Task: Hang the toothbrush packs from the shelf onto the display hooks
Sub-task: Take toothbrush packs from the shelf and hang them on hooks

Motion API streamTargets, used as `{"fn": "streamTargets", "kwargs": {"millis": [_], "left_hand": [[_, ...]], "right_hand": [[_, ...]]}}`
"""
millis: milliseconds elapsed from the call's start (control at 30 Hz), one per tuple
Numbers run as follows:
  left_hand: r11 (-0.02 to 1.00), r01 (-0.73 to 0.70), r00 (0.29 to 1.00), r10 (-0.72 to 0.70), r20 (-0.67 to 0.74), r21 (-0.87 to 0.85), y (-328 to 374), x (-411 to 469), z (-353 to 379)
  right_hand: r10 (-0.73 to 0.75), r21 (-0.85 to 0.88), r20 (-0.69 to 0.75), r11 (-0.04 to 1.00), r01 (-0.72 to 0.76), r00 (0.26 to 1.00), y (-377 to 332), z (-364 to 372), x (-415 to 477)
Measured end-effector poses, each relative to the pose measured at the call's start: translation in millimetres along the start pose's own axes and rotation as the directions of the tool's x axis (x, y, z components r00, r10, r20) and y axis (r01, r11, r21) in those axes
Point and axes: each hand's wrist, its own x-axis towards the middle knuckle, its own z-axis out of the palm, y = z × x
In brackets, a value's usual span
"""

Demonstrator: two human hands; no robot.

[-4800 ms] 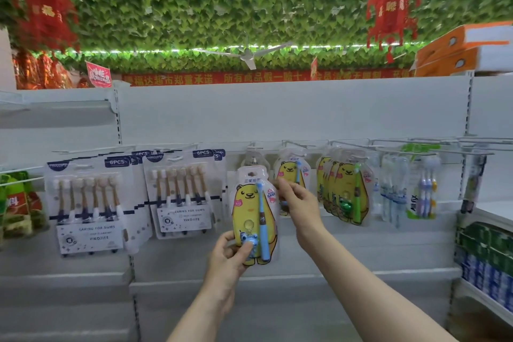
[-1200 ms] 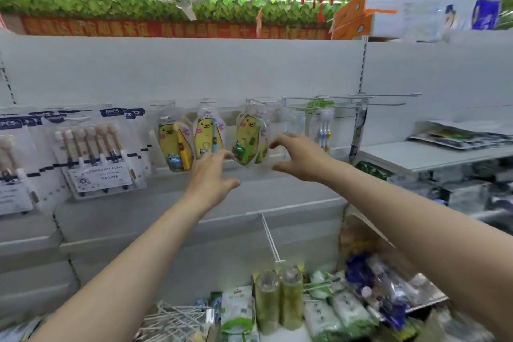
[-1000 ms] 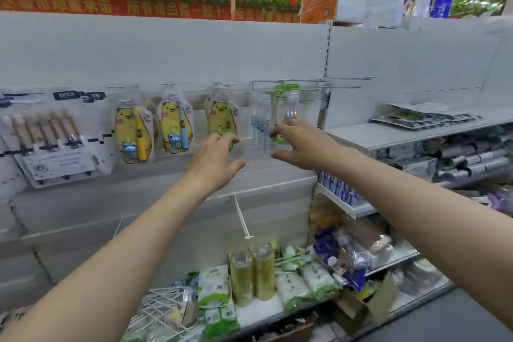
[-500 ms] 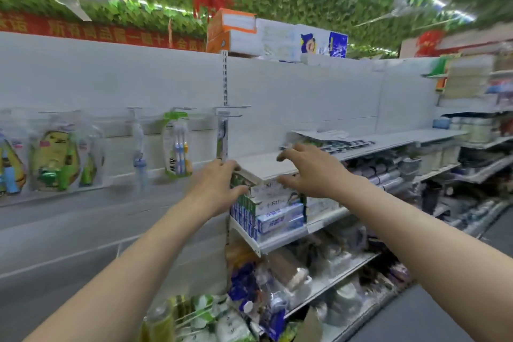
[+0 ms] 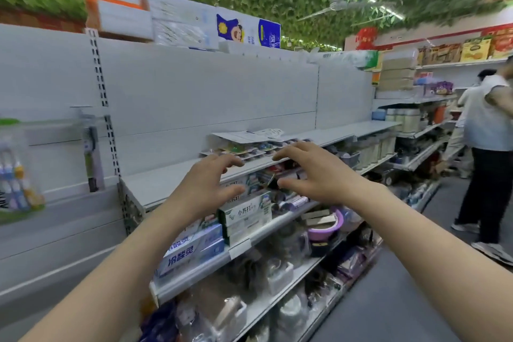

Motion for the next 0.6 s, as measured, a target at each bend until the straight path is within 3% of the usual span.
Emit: {"fn": "streamTargets", "kwargs": {"millis": [367,600], "left_hand": [[0.992,-0.117,0.993,0.116,0.015,0.047,-28,229,113],[0.993,-0.091,0.996,0.091,-0.002,0.071,-44,370,185]], "right_hand": [[0.034,-0.079,0.078,0.997,-0.028,0.996,204,40,133],[0.043,-0.077,0.079,0.996,-0.037,0.996,327,56,220]]}}
